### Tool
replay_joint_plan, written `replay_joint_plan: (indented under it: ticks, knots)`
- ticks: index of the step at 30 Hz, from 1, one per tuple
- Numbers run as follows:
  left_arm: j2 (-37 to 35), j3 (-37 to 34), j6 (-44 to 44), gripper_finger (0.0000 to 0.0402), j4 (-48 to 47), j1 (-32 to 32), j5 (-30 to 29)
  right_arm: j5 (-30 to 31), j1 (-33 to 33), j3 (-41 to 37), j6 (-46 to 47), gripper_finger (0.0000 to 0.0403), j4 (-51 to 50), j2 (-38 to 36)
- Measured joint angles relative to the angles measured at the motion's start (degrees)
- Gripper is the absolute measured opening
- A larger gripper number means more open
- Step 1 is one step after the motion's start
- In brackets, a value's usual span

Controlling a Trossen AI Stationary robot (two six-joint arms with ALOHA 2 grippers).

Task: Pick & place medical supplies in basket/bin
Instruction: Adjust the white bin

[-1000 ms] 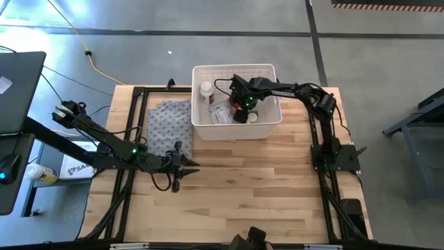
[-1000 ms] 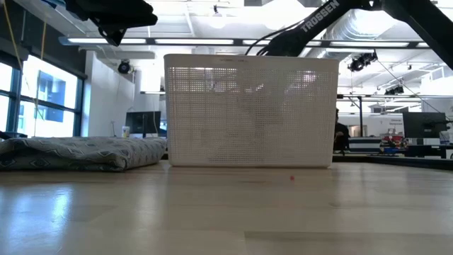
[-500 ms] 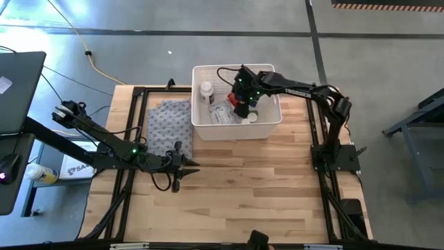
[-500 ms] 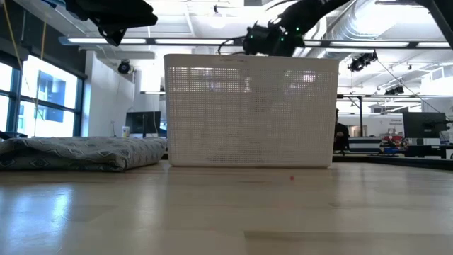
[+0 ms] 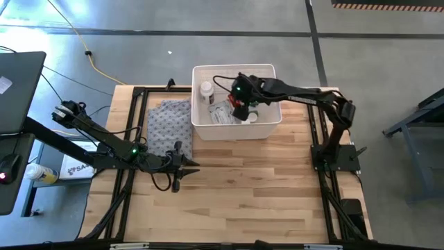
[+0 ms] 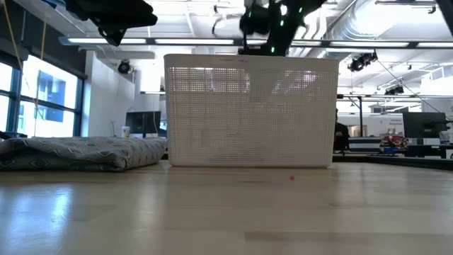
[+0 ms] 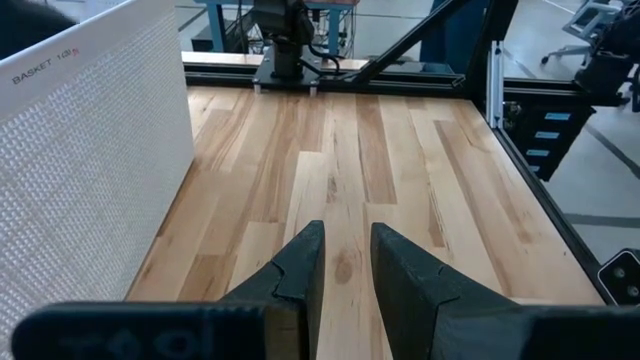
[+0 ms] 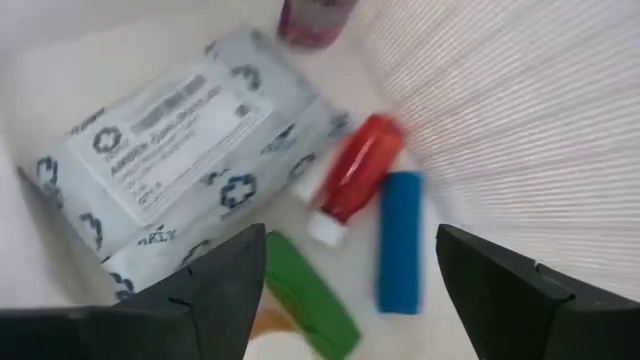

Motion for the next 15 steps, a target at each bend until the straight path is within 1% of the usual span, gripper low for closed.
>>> replay_joint_plan:
  ticks: [4, 6, 11, 15]
  knots:
    - [0.0, 0.0, 0.05, 0.0117, -0.02, 0.01, -0.41, 5.7, 2.82, 0.0, -1.6, 0.0281, 0.46, -4.89]
    - [0.0, 0.0, 0.05, 0.0117, -0.03, 0.01, -1.27, 7.27, 4.03, 0.0, -1.62, 0.0281, 1.07, -7.87]
    - [0.0, 0.0, 0.0, 0.0117, -0.17, 0.01, -1.88, 6.23, 6.86, 0.0, 2.11, 0.0281, 1.02, -15.15]
    - [0.0, 0.0, -0.52, 0.0117, -0.29, 0.01, -1.9, 6.65, 11.65, 0.0, 6.3, 0.0281, -1.45, -18.67]
